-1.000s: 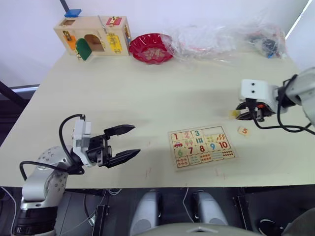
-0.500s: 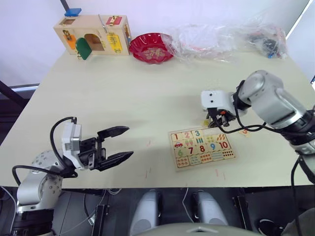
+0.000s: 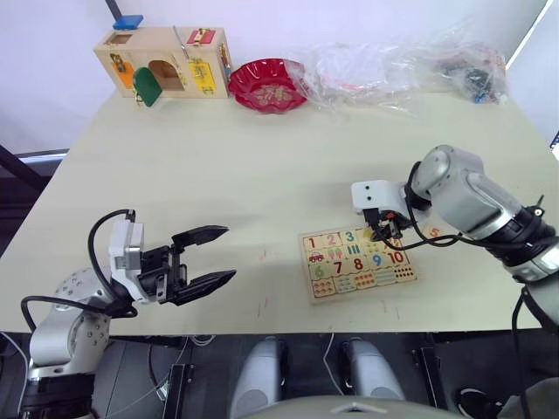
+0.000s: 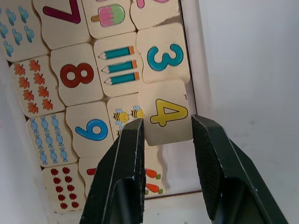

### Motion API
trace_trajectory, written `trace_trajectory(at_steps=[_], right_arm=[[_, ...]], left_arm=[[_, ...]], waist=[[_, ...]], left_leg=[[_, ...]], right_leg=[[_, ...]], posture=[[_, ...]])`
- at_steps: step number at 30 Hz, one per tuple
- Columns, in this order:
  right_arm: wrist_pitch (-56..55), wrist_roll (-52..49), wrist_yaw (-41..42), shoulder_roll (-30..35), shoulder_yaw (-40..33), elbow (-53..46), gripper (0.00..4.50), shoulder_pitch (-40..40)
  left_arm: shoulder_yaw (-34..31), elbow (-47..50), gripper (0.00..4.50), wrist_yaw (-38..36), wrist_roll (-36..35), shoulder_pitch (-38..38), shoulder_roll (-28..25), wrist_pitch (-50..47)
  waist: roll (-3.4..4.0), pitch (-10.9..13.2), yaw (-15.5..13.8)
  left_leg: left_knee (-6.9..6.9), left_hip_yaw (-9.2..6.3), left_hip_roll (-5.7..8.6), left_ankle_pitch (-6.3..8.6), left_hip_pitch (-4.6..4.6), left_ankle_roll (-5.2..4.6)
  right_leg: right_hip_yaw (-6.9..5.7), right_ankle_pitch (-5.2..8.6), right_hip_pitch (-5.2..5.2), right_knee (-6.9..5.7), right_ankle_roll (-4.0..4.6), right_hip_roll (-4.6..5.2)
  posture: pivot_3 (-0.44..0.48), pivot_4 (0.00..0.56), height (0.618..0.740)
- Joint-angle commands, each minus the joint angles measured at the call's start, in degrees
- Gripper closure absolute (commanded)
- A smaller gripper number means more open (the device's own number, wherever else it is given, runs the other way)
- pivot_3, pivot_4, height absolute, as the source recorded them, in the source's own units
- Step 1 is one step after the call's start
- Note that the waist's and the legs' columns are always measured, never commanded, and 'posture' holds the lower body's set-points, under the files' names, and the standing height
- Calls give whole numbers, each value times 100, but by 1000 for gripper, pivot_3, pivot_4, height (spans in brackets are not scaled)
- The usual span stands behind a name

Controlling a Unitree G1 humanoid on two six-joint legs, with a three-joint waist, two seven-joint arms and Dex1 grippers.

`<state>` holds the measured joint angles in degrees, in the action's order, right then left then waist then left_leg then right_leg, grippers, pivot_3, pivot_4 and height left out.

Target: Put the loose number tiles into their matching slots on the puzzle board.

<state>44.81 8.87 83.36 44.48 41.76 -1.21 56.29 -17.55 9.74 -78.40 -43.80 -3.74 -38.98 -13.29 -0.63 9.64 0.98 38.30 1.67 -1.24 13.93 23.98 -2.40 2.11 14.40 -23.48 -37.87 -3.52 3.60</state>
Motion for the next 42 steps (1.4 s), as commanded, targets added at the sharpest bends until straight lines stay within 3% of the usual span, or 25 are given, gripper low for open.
trace_trajectory(at_steps=[1, 11, 42], right_arm=[[6, 46, 43, 63, -109, -83, 3598, -22], [-136, 81, -38, 4, -183, 267, 3598, 57], [-487, 220, 166, -393, -300, 630, 3598, 143]], left_arm=[[-76, 107, 0, 17, 10, -13, -20, 87], [-68, 129, 0, 25, 40, -27, -13, 57], [-84, 225, 0, 117, 45, -162, 25, 99]], waist=[[0, 0, 0], [-1, 0, -1], [-2, -1, 120]], left_leg=[[0, 0, 0, 0, 0, 0], [0, -1, 0, 0, 0, 0], [-3, -5, -2, 0, -3, 0]], right_leg=[[-7, 0, 0, 0, 0, 0], [-84, -3, 1, 1, 4, 40], [-88, -5, 2, 0, 8, 42]], posture=[[0, 150, 740], [0, 150, 740], [0, 150, 740]])
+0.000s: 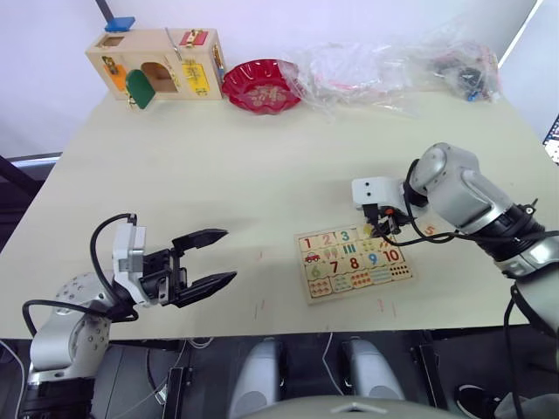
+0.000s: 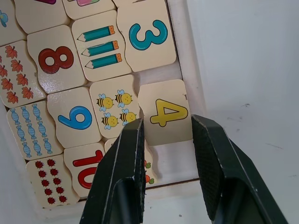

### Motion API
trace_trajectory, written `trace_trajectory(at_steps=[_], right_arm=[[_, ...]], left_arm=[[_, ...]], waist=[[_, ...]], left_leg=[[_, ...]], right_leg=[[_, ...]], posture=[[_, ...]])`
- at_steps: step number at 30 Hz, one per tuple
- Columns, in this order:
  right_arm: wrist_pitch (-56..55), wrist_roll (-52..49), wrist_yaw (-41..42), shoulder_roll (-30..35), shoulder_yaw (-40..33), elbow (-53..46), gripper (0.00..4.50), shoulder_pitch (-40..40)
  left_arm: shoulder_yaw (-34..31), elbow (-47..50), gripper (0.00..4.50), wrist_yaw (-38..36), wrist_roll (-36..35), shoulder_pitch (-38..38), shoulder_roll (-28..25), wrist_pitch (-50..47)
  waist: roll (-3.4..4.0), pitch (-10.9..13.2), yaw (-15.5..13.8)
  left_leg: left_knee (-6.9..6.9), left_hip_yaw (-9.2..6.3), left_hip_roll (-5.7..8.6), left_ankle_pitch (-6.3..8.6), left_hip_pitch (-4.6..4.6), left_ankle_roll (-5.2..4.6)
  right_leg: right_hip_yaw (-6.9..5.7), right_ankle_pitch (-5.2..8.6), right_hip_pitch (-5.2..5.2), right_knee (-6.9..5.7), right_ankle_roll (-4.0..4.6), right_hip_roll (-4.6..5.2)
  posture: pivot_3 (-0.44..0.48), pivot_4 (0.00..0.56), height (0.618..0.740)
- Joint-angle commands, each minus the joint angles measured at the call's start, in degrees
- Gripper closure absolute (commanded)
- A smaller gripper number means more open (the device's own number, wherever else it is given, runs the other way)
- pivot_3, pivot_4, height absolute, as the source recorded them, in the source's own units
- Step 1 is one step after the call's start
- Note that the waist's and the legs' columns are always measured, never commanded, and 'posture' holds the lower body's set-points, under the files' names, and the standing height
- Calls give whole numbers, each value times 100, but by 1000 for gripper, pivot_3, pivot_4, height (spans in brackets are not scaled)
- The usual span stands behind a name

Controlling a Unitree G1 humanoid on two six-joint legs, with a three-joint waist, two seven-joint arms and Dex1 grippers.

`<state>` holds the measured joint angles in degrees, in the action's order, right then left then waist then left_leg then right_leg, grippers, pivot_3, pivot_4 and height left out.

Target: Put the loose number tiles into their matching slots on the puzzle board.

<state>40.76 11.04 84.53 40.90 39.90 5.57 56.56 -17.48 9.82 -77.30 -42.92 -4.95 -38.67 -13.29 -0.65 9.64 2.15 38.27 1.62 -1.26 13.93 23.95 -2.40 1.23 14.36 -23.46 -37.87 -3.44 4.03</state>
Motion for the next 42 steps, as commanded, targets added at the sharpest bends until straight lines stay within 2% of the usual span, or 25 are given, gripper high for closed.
trace_trajectory(at_steps=[1, 28, 34, 42], right_arm=[[-91, 4, 44, -41, -120, -37, 3598, 121], [-216, -18, 26, -200, -297, 387, 3598, 330], [-296, -30, 48, -171, -293, 388, 3598, 312], [-360, -40, 33, -215, -268, 389, 3598, 262]], left_arm=[[-91, 223, 0, 13, -46, -47, -3, 95], [-93, 291, 0, 111, -54, -122, -17, 76], [-85, 279, 0, 104, -43, -117, -19, 87], [-66, 293, 0, 115, -26, -125, -18, 84]], waist=[[0, 0, 8], [1, 1, 16], [1, 1, 17], [1, 1, 19]], left_leg=[[0, 0, 0, 0, 0, 0], [-9, -6, 1, 1, 0, 2], [-25, -3, 2, 2, 1, 3], [-30, -3, 2, 1, 1, 3]], right_leg=[[0, 0, 0, 0, 0, 0], [-1, -1, -8, 5, 4, 31], [-61, -11, -16, 13, 20, 92], [-65, -12, -19, 16, 22, 93]], posture=[[0, 150, 740], [0, 150, 740], [0, 150, 740], [0, 150, 740]])
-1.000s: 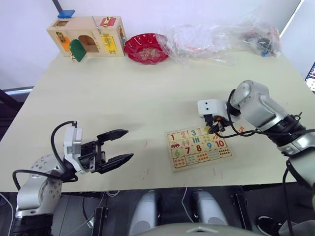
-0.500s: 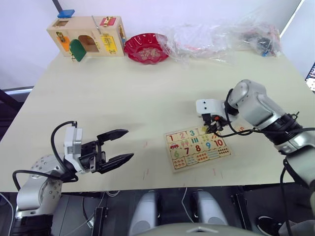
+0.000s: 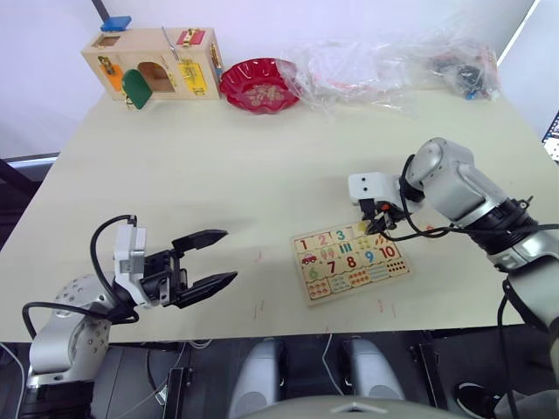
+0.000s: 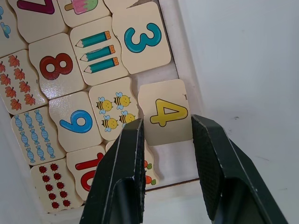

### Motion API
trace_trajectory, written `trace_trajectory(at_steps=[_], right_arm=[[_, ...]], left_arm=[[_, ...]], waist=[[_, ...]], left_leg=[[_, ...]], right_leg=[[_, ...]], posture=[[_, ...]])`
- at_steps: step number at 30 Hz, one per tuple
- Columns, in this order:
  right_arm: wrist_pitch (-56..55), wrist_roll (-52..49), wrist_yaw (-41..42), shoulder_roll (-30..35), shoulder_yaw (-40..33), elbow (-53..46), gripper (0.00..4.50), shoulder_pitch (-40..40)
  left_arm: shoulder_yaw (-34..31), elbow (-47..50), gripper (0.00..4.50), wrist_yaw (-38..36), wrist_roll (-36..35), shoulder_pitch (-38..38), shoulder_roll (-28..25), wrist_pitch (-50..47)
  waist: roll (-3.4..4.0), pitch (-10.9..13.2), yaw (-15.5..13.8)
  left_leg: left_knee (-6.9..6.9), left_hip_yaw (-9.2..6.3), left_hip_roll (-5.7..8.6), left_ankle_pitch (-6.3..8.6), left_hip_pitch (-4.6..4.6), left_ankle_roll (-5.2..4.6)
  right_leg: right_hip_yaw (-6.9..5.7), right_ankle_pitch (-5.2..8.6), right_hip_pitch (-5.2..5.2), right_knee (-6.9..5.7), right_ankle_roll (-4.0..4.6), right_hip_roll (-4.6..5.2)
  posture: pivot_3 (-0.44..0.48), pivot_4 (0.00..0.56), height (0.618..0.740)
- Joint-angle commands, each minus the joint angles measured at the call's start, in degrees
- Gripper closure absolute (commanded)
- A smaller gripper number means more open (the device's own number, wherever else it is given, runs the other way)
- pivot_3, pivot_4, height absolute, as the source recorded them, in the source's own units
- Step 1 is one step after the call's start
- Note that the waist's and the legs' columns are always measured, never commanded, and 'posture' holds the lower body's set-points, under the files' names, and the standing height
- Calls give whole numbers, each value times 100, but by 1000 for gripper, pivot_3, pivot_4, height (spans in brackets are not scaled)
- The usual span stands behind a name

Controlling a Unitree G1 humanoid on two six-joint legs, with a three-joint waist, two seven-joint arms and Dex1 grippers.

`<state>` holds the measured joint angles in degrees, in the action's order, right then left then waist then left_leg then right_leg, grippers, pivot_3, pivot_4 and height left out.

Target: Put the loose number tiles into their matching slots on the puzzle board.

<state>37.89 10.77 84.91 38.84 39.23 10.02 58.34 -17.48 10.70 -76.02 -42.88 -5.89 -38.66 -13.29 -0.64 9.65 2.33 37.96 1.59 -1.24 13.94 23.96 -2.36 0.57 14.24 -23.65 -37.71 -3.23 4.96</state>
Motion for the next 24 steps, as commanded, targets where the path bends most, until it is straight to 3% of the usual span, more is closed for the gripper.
trace_trajectory(at_steps=[1, 24], right_arm=[[-83, -14, -2, -13, -198, -59, 3598, 81], [-273, -22, 81, -69, -179, -37, 3598, 25]], left_arm=[[-66, 208, 0, -12, -28, -35, -19, 83], [-101, 303, 0, 52, -39, -144, -8, 85]], waist=[[0, 0, 0], [0, 0, 1]], left_leg=[[0, 0, 0, 0, 0, 0], [-21, 0, 1, -2, 0, 4]], right_leg=[[0, 0, 0, 0, 0, 0], [-1, 0, -4, 11, 1, 3]], posture=[[0, 150, 740], [0, 150, 740]])
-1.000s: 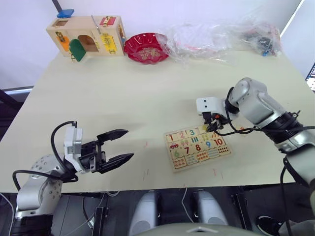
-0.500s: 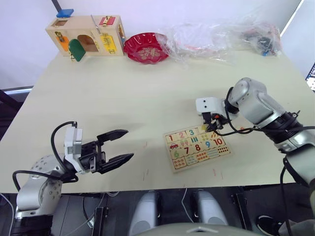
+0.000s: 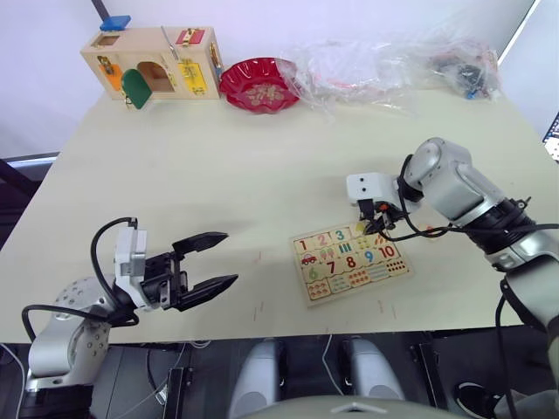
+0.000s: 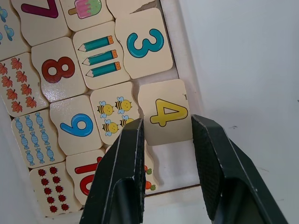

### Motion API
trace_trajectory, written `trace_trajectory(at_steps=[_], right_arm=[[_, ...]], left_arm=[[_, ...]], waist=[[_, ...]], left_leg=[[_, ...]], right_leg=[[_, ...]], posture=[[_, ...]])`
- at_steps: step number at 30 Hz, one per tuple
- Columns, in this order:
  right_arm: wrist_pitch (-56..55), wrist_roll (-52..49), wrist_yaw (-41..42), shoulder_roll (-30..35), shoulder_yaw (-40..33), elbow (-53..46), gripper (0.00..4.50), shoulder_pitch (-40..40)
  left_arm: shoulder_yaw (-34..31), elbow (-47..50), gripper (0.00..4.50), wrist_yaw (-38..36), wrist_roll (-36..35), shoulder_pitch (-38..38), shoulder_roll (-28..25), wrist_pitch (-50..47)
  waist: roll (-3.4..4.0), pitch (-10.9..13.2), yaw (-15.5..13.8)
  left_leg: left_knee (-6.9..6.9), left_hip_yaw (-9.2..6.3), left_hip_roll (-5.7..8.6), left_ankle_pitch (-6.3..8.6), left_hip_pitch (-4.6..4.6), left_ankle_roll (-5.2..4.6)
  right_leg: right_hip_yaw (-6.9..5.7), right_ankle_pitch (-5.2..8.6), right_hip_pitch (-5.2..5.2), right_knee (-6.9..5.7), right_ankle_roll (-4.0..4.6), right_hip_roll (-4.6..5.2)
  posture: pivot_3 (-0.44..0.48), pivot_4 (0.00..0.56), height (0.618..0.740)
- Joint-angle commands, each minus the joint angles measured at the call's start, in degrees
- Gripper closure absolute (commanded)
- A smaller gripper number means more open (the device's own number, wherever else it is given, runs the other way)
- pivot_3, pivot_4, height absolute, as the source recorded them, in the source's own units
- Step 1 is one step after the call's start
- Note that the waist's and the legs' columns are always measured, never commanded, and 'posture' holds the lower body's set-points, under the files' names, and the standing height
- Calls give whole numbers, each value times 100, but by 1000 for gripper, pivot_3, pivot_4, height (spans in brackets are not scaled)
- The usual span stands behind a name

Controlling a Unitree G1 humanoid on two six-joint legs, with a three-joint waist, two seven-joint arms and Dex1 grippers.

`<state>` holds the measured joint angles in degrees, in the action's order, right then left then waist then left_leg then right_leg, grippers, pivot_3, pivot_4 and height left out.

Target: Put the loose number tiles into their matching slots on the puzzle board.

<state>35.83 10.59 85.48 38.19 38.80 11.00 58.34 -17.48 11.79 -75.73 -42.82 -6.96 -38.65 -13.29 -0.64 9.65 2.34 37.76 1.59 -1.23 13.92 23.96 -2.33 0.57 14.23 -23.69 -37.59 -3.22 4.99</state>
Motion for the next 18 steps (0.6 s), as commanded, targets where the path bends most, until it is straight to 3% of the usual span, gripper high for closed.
trace_trajectory(at_steps=[1, 18], right_arm=[[-79, 0, 32, 0, -132, -134, 3598, 21], [-412, 37, 99, 50, -141, -96, 3598, -34]], left_arm=[[-106, 198, 0, 22, -46, -45, -8, 86], [-100, 194, 0, 56, -39, -57, 12, 114]], waist=[[0, 0, 1], [0, 0, -2]], left_leg=[[-1, 0, 0, 0, 0, 0], [-25, 1, 3, -3, 0, 4]], right_leg=[[0, 0, 0, 0, 0, 0], [-6, 0, 0, 11, -1, 0]], posture=[[0, 150, 740], [0, 150, 740]])
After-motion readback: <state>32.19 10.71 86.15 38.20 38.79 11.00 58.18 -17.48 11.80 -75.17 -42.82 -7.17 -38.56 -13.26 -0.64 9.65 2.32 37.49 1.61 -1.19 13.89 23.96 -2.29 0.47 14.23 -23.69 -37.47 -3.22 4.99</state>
